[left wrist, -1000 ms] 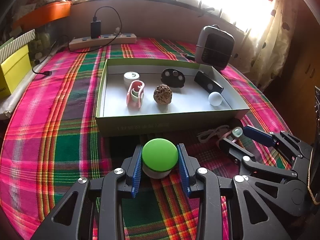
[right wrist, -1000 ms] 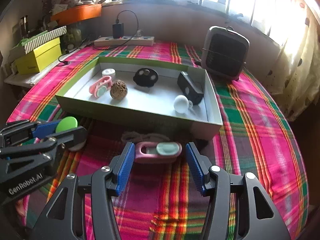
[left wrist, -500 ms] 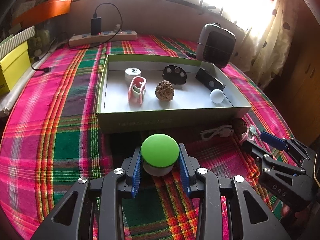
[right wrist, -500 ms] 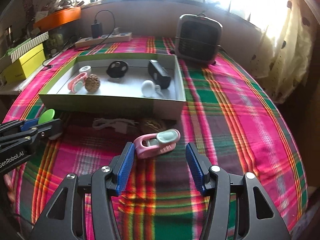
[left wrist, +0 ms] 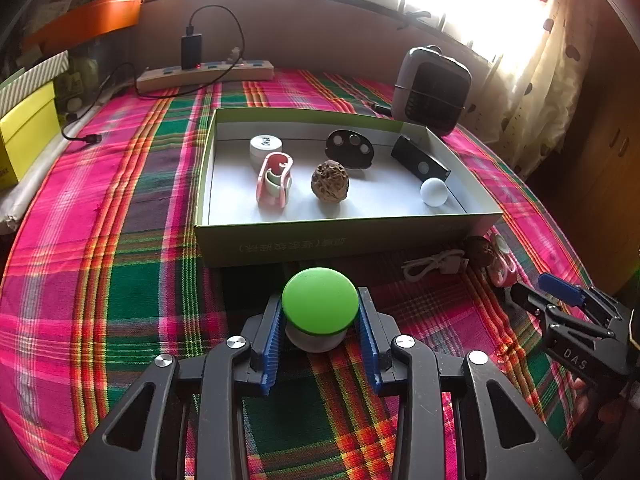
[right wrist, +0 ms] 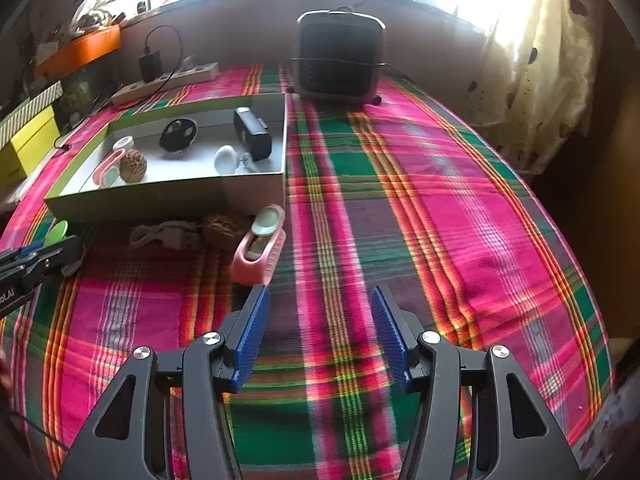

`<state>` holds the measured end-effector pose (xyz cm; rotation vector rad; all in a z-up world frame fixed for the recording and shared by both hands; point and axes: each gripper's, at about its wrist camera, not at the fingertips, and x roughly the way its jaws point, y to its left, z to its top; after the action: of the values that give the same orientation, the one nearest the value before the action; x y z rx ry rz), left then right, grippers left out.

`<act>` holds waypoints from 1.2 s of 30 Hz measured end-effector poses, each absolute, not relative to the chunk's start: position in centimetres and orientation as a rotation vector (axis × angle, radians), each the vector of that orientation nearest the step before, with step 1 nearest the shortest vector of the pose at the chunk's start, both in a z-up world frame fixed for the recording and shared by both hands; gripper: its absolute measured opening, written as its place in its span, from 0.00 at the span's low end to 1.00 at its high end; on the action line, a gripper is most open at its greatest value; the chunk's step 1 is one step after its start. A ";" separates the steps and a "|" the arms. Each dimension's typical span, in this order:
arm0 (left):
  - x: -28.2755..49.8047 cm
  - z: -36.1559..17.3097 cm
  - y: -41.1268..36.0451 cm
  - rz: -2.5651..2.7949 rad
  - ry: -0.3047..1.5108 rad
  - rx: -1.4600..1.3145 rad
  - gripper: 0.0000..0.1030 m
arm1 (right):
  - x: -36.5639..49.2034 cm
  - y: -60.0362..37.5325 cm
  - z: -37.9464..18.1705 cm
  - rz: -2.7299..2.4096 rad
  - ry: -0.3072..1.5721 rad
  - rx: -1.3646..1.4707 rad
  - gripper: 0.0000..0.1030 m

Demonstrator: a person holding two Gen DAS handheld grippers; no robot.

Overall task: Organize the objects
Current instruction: 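Hold the green jar with left gripper while right gripper moves to the pink oval device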

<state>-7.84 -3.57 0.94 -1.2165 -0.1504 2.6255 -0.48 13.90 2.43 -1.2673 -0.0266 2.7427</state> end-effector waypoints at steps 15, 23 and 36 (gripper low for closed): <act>-7.9 0.9 -3.6 2.632 -0.136 -1.231 0.31 | -1.7 12.9 2.1 2.833 0.083 -1.331 0.52; -8.1 0.7 -3.4 2.639 -0.125 -1.233 0.32 | -3.0 13.2 2.0 2.825 0.089 -1.340 0.52; -8.5 0.7 -3.2 2.650 -0.125 -1.239 0.32 | -3.8 14.6 2.0 2.813 0.060 -1.343 0.52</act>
<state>-8.46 -3.21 0.70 -1.2386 -0.1245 2.6496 -3.81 14.55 2.02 -1.3432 0.0595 2.8132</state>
